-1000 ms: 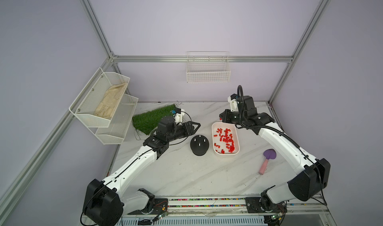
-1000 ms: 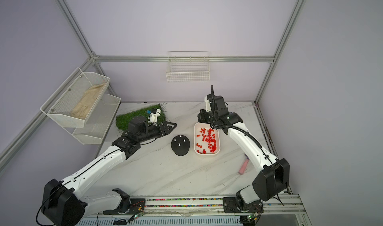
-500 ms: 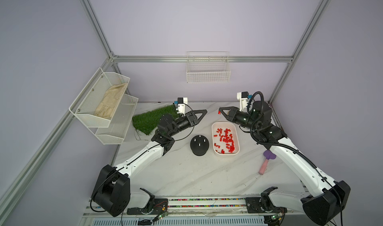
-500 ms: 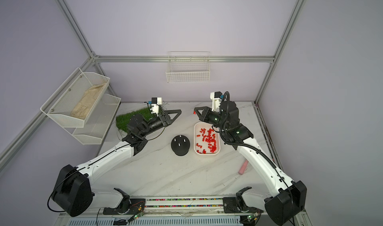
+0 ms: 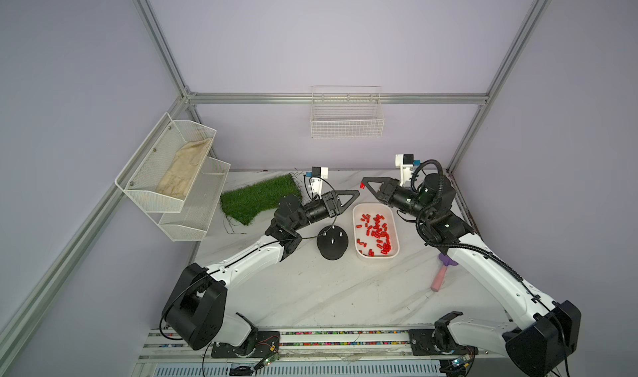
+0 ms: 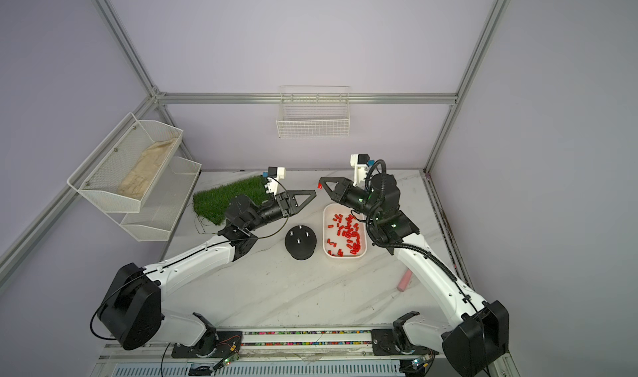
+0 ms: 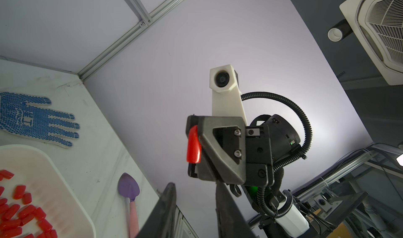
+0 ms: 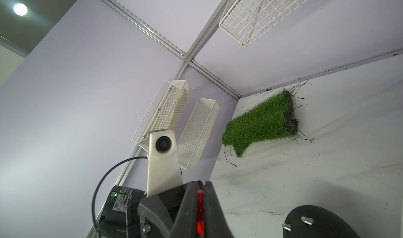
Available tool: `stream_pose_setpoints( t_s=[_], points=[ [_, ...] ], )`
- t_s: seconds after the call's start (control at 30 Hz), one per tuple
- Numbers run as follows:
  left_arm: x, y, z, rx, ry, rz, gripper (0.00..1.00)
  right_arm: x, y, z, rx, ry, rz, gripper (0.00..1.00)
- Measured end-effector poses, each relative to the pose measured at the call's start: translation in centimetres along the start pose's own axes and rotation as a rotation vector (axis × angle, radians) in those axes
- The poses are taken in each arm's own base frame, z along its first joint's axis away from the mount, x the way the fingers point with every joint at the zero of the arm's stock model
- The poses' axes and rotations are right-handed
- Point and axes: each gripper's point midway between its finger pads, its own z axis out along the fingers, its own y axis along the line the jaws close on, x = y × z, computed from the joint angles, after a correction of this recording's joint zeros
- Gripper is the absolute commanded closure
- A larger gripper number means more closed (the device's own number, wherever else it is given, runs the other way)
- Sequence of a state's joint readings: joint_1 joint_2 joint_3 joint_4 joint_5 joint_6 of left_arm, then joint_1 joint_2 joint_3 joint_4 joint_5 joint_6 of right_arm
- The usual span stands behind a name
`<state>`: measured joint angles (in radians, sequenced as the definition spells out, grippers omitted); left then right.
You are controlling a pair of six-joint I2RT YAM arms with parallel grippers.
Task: Cover the protruding screws with screw protection sleeves
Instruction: Attach the screw protection sleeve to the screw.
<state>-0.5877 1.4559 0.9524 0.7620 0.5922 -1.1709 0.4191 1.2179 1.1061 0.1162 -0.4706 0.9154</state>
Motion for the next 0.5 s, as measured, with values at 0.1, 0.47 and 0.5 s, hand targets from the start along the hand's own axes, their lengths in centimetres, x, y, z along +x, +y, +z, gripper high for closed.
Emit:
stream_pose_setpoints(
  t_s=[0.1,0.47,0.5],
  points=[
    [0.1,0.4,0.1,-0.007,0.002,-0.006,0.64,0.1,0.4,-0.1,-0.02,0.003,0.004,0.9],
    [-0.4,-0.6,0.1,0.033,-0.015,0.015,0.65,0.5,0.6,-0.2,-0.044,0.013,0.016,0.9],
    [-0.4,-0.7,0.1,0.038,-0.016,0.012,0.66,0.5,0.7,-0.2,-0.048,0.015,0.017,0.9]
  ],
)
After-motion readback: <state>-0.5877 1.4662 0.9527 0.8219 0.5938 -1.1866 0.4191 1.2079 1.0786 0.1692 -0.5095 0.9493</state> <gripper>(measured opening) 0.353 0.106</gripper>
